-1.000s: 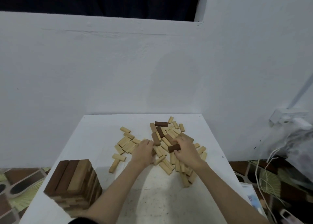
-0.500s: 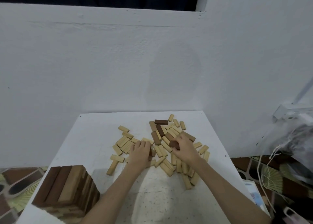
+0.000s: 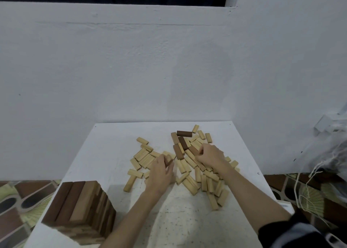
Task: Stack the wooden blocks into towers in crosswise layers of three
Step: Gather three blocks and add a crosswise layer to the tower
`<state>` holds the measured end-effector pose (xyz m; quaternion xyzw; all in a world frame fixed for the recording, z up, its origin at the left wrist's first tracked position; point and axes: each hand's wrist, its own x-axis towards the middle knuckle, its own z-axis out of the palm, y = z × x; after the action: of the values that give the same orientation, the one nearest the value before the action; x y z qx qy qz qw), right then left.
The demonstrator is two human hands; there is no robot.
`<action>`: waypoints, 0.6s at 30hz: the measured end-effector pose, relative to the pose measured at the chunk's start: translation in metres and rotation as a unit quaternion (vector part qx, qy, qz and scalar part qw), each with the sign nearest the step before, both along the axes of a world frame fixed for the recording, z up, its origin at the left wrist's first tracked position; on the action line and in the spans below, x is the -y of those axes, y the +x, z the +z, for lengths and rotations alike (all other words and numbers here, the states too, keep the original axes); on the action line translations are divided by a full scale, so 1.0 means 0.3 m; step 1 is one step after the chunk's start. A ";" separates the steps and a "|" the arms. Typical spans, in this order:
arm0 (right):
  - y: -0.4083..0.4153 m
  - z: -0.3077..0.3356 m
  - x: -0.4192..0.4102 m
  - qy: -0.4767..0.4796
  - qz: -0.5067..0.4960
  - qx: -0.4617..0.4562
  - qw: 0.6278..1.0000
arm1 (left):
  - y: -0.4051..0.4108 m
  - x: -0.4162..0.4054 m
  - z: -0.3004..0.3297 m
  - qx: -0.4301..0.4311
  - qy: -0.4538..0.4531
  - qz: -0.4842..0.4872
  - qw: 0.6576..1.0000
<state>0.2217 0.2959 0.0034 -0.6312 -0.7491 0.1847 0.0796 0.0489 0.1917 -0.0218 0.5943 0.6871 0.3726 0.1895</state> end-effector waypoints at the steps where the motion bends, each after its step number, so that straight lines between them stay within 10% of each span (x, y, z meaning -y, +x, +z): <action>1: -0.008 -0.007 -0.002 0.001 -0.002 0.011 1.000 | -0.001 0.004 0.005 0.024 -0.010 0.020 0.999; 18: -0.060 0.000 -0.019 -0.031 -0.028 -0.017 0.999 | 0.025 0.113 0.067 0.132 -0.042 0.065 0.988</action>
<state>0.2037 0.3015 0.0034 -0.6510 -0.7233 0.2166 0.0779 0.0566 0.1578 -0.0016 0.4855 0.7085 0.4300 0.2782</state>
